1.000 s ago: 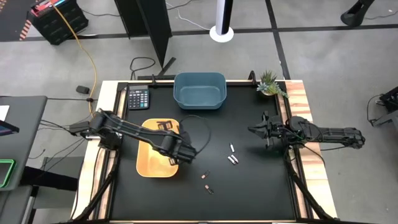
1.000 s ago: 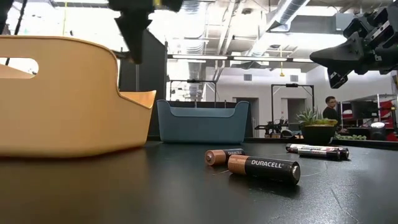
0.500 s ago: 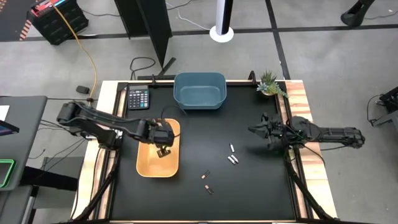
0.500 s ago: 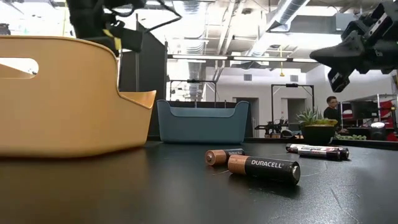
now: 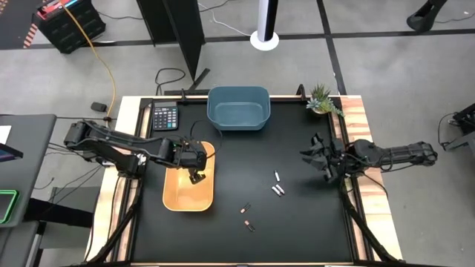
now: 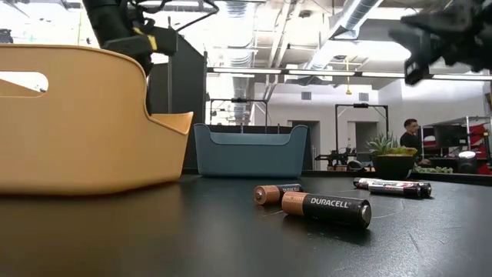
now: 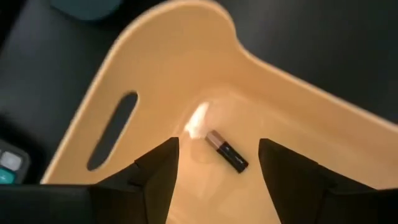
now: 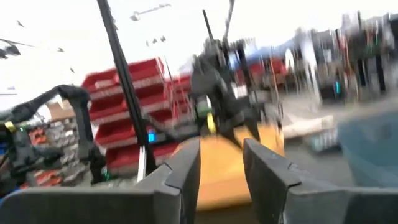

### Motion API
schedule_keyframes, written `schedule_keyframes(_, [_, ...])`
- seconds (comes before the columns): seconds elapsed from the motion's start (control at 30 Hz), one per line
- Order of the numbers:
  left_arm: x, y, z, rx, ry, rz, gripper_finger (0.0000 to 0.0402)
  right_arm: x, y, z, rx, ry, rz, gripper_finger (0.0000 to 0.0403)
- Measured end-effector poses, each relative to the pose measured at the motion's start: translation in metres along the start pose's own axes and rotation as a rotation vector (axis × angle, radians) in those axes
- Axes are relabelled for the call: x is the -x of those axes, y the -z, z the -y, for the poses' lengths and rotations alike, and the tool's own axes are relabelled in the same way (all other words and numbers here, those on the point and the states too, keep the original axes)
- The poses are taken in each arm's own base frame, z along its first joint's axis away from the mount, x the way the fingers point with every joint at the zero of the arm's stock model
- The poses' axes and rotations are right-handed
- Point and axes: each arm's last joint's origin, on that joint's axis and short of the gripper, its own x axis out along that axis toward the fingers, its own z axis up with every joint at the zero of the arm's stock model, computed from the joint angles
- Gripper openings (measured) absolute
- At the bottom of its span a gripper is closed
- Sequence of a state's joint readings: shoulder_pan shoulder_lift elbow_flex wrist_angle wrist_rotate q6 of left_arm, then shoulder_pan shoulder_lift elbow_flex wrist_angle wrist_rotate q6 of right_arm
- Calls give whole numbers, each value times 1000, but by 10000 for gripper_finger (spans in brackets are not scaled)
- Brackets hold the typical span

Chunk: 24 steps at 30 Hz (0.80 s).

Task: Sort batteries
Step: Put the top silver battery into the blue bin

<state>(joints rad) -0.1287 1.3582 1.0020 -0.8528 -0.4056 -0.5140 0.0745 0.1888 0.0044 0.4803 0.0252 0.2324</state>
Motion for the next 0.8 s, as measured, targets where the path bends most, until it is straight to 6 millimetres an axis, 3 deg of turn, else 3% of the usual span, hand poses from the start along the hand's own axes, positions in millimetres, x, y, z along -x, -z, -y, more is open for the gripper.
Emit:
schedule_keyframes(0.07, [3, -3, 0, 4, -11, 23, 212, -3, -4, -1, 17, -7, 38, 135])
schedule_keyframes(0.2, [8, -7, 2, -7, -36, 60, 208, -17, -5, 1, -17, 78, -107, 140])
schedule_keyframes(0.47, [12, -4, 9, -86, -65, 102, 211, -52, 0, 2, -66, 228, -486, 232])
schedule_keyframes(0.6, [15, -2, 13, -65, -98, 136, 218, -64, 14, 2, -129, 368, -721, 247])
schedule_keyframes(0.8, [18, 1, 18, -49, -116, 166, 219, -82, 41, 1, -217, 531, -879, 242])
